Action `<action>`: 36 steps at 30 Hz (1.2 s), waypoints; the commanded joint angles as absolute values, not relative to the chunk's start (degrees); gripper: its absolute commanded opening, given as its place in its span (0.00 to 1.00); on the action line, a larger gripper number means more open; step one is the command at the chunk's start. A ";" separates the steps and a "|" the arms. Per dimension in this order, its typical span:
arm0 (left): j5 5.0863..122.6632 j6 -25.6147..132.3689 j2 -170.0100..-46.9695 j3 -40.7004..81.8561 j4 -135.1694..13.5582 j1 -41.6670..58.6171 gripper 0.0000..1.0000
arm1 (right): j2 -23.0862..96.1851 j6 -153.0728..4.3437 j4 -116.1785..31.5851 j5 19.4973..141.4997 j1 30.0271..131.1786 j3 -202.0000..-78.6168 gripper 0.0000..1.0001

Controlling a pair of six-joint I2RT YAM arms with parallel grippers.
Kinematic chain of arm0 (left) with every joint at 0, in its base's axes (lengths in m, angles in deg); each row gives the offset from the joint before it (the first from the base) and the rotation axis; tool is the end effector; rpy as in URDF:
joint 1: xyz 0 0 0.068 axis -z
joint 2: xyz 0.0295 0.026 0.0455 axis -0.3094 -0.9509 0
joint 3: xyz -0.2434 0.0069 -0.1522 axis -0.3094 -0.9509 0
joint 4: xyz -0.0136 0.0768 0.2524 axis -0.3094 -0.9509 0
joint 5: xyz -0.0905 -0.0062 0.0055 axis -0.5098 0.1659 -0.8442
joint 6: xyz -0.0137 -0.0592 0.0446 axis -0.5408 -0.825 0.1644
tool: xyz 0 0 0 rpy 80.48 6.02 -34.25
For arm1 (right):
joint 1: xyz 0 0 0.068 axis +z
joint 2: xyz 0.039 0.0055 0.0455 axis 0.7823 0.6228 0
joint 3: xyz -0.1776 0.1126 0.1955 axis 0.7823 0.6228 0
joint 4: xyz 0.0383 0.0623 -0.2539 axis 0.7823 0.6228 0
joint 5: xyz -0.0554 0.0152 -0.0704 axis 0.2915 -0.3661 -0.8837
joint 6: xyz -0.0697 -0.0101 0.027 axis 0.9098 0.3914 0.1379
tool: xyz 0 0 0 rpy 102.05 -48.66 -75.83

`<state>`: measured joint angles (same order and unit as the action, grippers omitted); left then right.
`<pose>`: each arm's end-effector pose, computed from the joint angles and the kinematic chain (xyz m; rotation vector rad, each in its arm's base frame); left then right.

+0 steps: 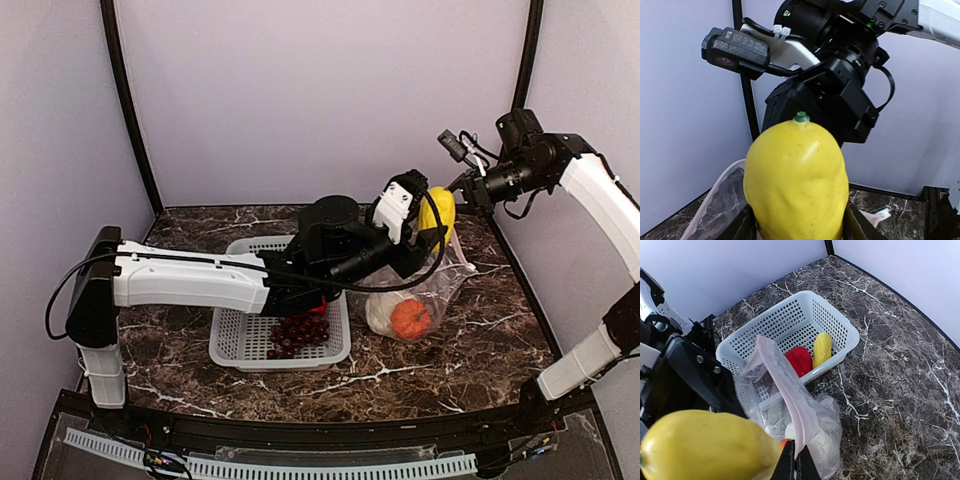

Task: Place the food in the zip-top bag and seal the zipper
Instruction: Place the fake fruit in the zipper food storage bag.

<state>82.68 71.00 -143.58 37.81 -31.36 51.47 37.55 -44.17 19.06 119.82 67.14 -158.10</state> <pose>0.1877 -0.4687 0.3661 0.7500 1.2268 -0.7905 0.2642 0.1224 0.4065 -1.0839 2.0078 0.9229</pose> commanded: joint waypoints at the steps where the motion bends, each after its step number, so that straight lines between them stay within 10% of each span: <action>1: 94.47 71.96 -148.59 41.44 -25.08 51.50 0.37 | 36.65 -45.64 19.49 123.16 67.47 -159.10 0.00; 18: 107.97 72.11 -157.05 42.26 -21.49 51.50 0.37 | 34.79 -47.13 18.50 123.75 67.38 -157.49 0.00; 24: 108.34 72.71 -157.04 43.04 -22.45 51.45 0.77 | 34.90 -47.13 18.28 123.37 67.27 -157.40 0.00; 36: 103.27 72.20 -150.12 40.86 -24.46 51.54 0.87 | 34.42 -47.34 17.18 122.61 66.37 -155.86 0.00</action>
<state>106.37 72.71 -157.64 42.73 -23.38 51.56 36.35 -47.06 18.84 120.91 66.68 -156.88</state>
